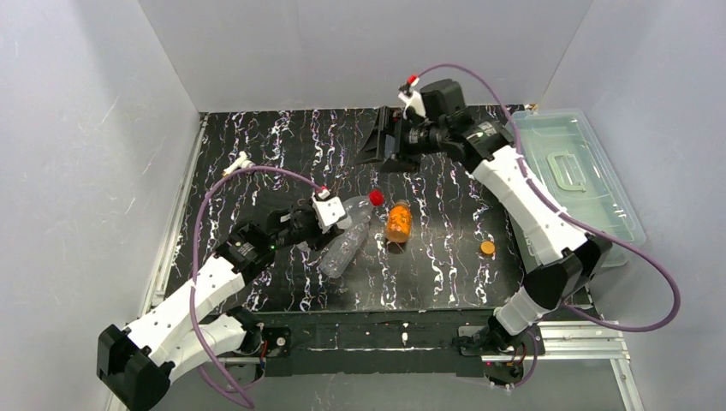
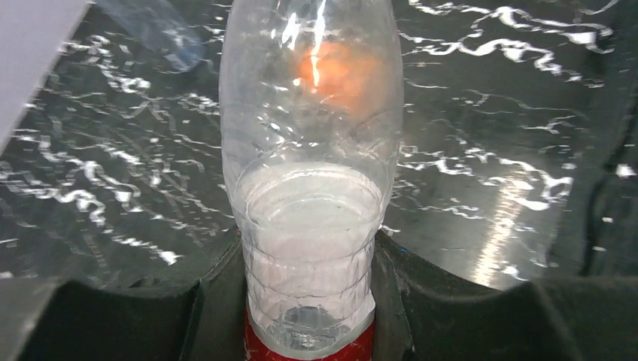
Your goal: Screw on the bottle caps
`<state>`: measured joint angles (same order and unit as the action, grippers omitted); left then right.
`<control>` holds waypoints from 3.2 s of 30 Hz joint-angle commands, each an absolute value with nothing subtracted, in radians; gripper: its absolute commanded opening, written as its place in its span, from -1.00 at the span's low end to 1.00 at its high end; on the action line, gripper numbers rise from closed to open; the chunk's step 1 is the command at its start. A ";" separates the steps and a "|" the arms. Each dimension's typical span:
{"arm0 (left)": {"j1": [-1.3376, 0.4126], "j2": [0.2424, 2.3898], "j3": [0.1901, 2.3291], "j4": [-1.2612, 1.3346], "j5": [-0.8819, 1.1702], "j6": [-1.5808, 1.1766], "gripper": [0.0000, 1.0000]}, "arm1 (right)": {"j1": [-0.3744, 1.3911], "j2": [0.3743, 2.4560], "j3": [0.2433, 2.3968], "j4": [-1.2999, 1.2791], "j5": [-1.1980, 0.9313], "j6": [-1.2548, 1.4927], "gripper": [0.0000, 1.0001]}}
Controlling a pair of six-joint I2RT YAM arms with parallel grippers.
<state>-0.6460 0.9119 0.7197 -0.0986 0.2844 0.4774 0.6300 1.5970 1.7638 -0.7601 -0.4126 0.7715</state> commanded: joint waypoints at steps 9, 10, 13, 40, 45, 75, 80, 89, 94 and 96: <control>-0.507 0.963 0.744 -0.072 1.000 0.138 -1.00 | 0.593 1.369 1.676 -0.880 -0.594 0.130 0.93; -0.504 0.965 0.738 -0.052 1.020 0.116 -1.00 | 0.593 1.352 1.657 -0.867 -0.608 0.121 0.89; -0.500 0.982 0.730 -0.022 1.060 0.077 -1.00 | 0.593 1.317 1.610 -0.813 -0.693 0.128 0.75; -0.497 0.992 0.716 0.053 1.092 0.012 -1.00 | 0.633 1.316 1.531 -0.724 -0.822 0.141 0.22; -0.496 0.996 0.718 0.055 1.097 0.008 -1.00 | 0.633 1.318 1.525 -0.742 -0.810 0.127 0.15; -0.498 0.960 0.761 0.035 0.672 0.169 -1.00 | 0.647 1.447 1.594 -0.801 -0.614 0.487 -0.97; -0.527 0.934 0.763 0.044 0.499 0.236 -1.00 | 0.648 1.475 1.583 -0.751 -0.552 0.663 -0.97; -0.639 0.917 0.758 0.080 0.209 0.398 -1.00 | 0.696 1.525 1.557 -0.636 -0.433 0.870 -0.97; -0.675 0.899 0.735 0.112 0.117 0.467 -1.00 | 0.713 1.540 1.557 -0.575 -0.401 0.956 -0.97; -0.681 0.893 0.724 0.125 0.094 0.488 -1.00 | 0.721 1.553 1.575 -0.579 -0.383 0.962 -0.97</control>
<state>-0.6468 0.9298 0.7143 -0.0303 0.1837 0.3862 0.6632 1.5162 1.5612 -0.6098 -0.3817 0.8417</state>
